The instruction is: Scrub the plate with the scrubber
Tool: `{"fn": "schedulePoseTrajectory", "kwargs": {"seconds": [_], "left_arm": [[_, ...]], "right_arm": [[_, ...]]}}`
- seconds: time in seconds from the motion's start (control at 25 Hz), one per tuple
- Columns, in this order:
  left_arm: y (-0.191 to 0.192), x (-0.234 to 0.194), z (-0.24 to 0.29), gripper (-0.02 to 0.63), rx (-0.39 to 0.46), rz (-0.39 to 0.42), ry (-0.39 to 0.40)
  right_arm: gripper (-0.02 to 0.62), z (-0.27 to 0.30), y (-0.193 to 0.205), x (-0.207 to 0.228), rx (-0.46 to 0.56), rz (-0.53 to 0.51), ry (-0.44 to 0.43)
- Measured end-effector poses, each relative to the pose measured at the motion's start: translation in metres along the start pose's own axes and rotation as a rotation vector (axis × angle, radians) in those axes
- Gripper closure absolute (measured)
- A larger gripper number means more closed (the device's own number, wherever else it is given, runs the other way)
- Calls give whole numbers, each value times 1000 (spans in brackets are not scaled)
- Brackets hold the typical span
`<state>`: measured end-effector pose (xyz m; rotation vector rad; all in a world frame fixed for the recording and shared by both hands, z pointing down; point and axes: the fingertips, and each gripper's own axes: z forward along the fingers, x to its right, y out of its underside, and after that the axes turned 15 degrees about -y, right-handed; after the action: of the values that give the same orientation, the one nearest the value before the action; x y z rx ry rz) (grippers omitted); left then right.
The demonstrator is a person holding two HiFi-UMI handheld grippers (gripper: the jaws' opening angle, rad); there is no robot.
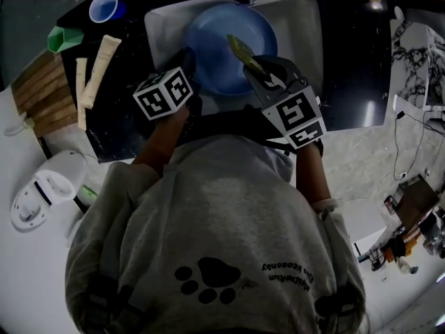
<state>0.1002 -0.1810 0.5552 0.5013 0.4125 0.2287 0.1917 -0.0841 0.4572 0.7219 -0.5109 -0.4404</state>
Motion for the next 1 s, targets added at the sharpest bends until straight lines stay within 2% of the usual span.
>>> {"fn": "schedulePoseTrajectory", "kwargs": {"seconds": [0.32,0.64,0.76,0.92,1.0], "left_arm": [[17,0,23,583,-54,-2,-11],[20,-5,37,581,-59,-4,-32],[25,-2,42,578,-72,-16,-7],[26,0,43,555,-70,12,-16],[28,2,42,513,-71,28,-24]], "right_arm": [[520,11,21,11,-30,55,0],[520,20,34,16,-71,63,2],[520,20,37,18,-76,72,3],[520,19,37,18,-75,73,8],[520,18,36,16,-74,70,9]]}}
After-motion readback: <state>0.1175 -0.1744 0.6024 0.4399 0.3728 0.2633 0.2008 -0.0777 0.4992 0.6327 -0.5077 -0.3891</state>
